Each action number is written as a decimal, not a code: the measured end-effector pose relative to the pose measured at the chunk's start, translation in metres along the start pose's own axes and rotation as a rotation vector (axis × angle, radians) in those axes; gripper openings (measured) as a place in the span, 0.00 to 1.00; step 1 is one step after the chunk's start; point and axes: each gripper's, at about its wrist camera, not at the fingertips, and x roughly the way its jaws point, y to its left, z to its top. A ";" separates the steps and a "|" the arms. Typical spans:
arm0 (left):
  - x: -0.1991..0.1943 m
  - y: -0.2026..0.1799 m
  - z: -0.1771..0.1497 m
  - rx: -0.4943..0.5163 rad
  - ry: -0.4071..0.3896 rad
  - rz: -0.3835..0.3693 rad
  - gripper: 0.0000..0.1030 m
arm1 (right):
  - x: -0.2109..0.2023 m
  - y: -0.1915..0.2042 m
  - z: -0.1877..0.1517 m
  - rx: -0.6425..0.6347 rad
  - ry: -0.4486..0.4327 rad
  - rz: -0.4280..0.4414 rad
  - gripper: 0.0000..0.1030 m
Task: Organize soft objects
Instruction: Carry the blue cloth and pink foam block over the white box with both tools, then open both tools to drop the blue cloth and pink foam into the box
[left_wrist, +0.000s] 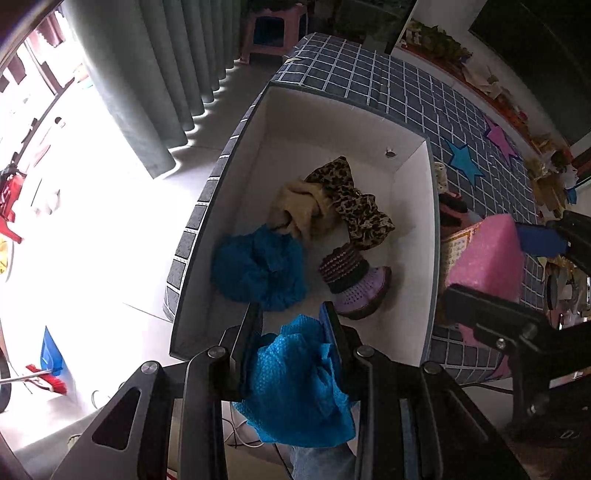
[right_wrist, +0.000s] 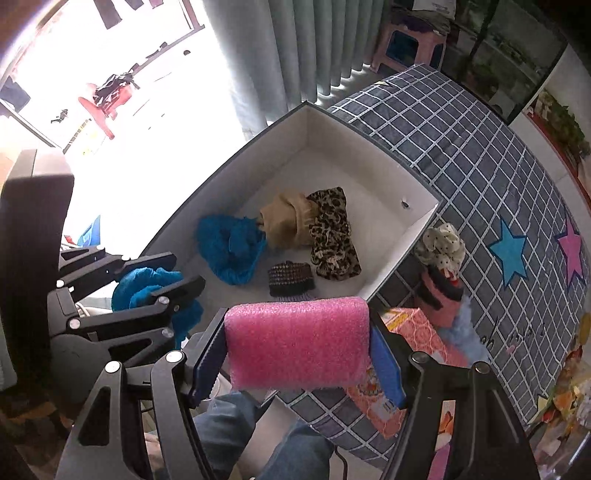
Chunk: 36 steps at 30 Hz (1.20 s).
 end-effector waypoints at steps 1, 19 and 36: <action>0.001 0.000 0.000 -0.002 0.001 0.001 0.34 | 0.000 -0.001 0.001 0.001 -0.001 0.001 0.69; 0.017 0.003 0.007 -0.037 0.049 -0.011 0.34 | 0.014 -0.006 0.019 0.000 0.021 0.022 0.69; 0.016 0.001 0.011 -0.039 0.029 -0.012 0.65 | 0.017 -0.009 0.025 0.002 0.021 0.057 0.88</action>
